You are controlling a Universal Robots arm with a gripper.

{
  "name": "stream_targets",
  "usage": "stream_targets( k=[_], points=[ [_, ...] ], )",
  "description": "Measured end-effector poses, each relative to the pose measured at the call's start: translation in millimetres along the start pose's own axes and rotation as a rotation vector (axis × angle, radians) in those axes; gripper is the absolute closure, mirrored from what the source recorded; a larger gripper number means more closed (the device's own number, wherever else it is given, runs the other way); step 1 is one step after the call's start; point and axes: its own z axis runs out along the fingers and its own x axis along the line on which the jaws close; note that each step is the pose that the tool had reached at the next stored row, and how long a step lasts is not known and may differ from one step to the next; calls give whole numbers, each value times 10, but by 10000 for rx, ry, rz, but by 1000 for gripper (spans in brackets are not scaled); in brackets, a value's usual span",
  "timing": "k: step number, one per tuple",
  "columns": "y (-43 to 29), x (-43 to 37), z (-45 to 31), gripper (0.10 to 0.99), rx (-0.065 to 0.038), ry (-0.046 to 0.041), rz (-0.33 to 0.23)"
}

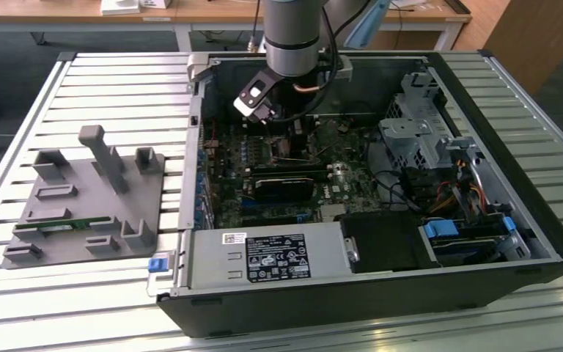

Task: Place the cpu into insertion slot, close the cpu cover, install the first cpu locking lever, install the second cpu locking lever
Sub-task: 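Place the cpu into insertion slot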

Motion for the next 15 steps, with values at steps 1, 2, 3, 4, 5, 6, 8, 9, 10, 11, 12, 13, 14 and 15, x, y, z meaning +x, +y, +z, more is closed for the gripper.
stream_targets(
  k=[1,2,3,4,5,6,8,9,10,11,12,13,14,15],
  points=[
    [0,3,6,561,3,-1,-1],
    [-1,5,12,561,5,-1,-1],
    [-1,6,18,561,7,-1,-1],
    [-2,8,23,561,9,-1,0],
    [-2,10,29,561,11,0,0],
    [-3,11,35,561,11,-1,-1],
    [-4,14,46,561,13,0,0],
    [-4,16,51,561,14,-1,0],
    [-5,19,57,561,15,0,0],
    [-5,22,61,561,17,-2,0],
    [-6,24,65,561,19,-4,-1],
    [-6,26,68,561,22,-6,-2],
    [-6,26,69,561,22,-6,-2],
    [-6,26,70,561,21,-5,-2]
  ],
)
